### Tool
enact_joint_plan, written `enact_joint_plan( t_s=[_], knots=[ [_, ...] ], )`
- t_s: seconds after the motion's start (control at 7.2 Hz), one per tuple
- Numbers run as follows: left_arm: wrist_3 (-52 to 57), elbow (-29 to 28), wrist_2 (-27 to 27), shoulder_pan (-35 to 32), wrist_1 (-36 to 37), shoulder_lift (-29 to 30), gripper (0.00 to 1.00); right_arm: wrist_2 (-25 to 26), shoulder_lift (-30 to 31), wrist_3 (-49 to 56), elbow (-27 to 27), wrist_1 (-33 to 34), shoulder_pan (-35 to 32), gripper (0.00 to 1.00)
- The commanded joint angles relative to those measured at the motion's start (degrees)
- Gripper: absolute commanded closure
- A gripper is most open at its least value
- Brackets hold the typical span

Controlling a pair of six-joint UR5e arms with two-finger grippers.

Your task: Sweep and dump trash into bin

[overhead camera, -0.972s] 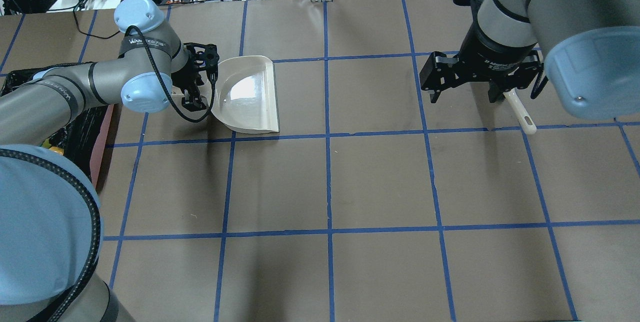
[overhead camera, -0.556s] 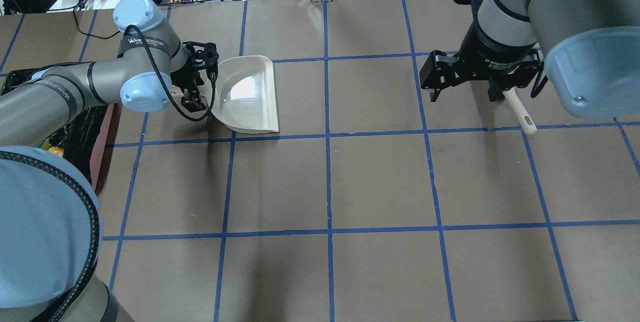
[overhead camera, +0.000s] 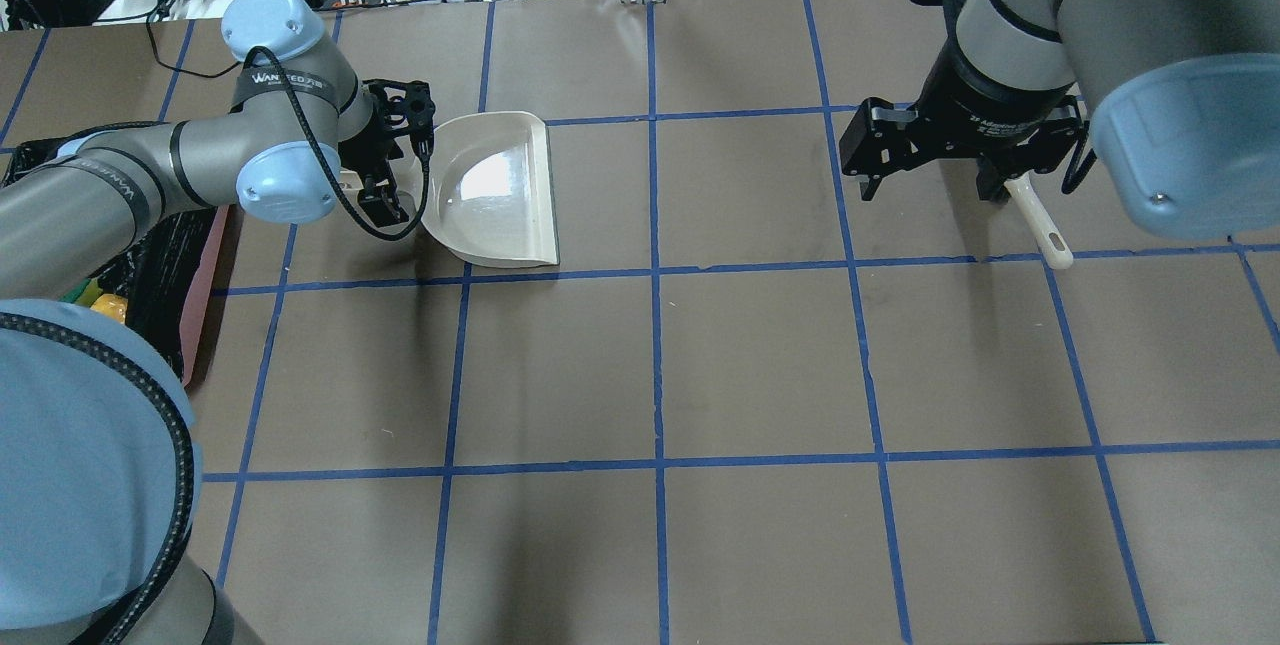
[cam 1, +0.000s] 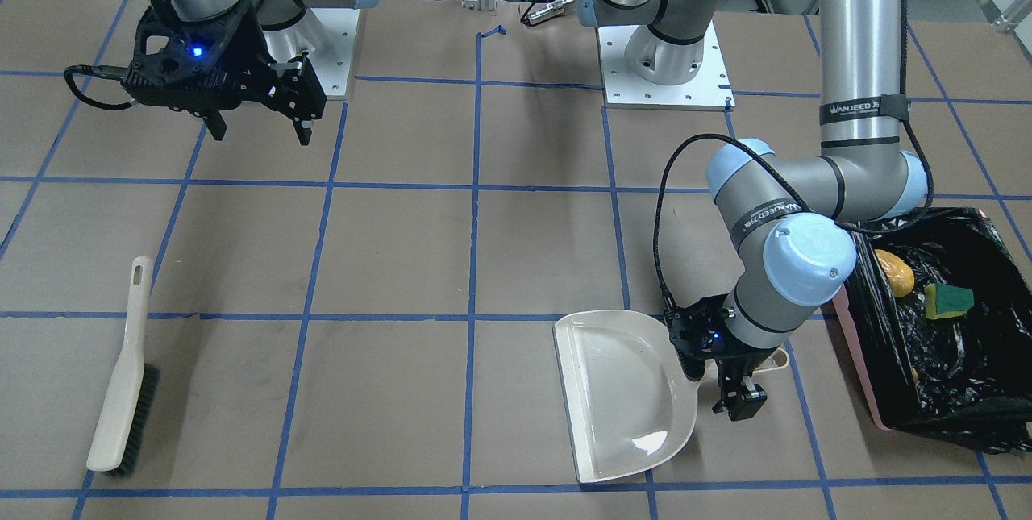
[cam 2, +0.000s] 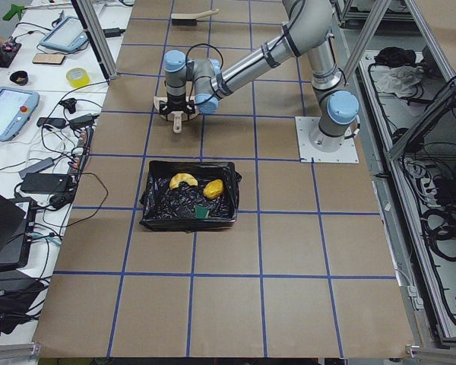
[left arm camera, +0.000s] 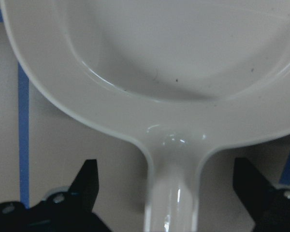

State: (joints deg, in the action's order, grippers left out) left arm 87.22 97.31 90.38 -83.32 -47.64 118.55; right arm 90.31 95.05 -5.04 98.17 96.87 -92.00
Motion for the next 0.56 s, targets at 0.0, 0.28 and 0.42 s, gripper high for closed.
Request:
enact_joint_plan(
  t_s=[0.0,0.28,0.42],
  knots=[
    [-0.03,-0.19,-0.12,-0.17,-0.87,-2.0,0.0,0.04,-0.04,0.03,0.0,0.07,0.07,0.0],
    [-5.44,-0.46,-0.12,-0.7,-5.51,-5.33,0.0,0.04,-0.04,0.03,0.0,0.07,0.07,0.0],
    [-7.39,-0.46,-0.03,-0.88,-7.71,-7.27,0.0,0.04,-0.04,0.03,0.0,0.07,-0.1,0.0]
  ],
)
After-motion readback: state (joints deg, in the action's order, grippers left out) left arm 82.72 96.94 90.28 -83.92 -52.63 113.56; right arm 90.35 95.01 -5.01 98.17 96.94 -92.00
